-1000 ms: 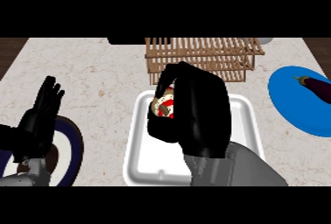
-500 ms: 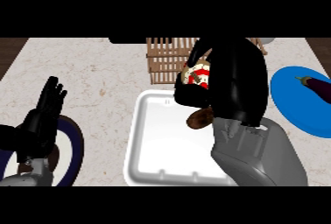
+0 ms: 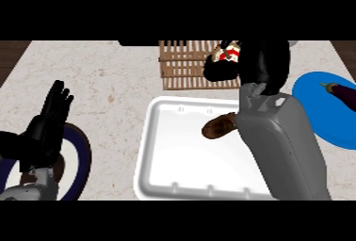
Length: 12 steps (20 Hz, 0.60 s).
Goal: Pick the cupcake from the tray and place it in the tiered shelf
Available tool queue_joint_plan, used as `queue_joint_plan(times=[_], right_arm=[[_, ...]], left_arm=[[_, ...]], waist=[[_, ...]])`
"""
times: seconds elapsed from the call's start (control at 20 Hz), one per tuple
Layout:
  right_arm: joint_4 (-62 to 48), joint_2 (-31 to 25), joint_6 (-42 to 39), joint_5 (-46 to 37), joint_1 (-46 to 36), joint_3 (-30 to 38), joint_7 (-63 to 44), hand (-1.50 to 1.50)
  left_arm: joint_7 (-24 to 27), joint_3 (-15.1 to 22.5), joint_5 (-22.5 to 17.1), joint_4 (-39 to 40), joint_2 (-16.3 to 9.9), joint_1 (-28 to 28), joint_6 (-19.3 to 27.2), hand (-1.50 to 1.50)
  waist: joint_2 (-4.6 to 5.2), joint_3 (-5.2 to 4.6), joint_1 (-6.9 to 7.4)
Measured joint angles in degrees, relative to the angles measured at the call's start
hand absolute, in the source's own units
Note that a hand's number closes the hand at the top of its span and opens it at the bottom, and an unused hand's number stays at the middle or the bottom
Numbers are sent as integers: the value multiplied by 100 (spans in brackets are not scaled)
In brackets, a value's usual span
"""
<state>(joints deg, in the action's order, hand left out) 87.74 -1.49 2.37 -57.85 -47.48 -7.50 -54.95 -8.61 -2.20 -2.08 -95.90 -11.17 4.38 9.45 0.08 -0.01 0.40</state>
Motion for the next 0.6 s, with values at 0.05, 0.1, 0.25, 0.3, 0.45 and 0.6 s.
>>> queue_joint_plan(times=[0.05,0.1,0.25,0.3,0.45,0.6], right_arm=[[-160,15,138,-18,-2,60,102,150],[-301,18,291,-15,7,121,243,150],[-733,-46,661,29,-49,358,600,150],[-979,-53,840,49,-128,451,747,150],[-1634,-110,1275,143,-306,689,1209,150],[-2363,-143,1565,176,-638,854,1547,150]], left_arm=[[-66,31,44,-48,32,30,40,0],[-91,65,90,-76,59,27,61,0],[-53,19,49,-184,35,-125,-35,0],[-58,23,83,-134,40,-49,-26,0],[-115,78,211,-46,135,113,79,0],[-173,71,244,-26,168,231,103,0]], waist=[[1,1,2],[1,1,4],[2,2,16],[5,2,20],[13,1,26],[16,1,42]])
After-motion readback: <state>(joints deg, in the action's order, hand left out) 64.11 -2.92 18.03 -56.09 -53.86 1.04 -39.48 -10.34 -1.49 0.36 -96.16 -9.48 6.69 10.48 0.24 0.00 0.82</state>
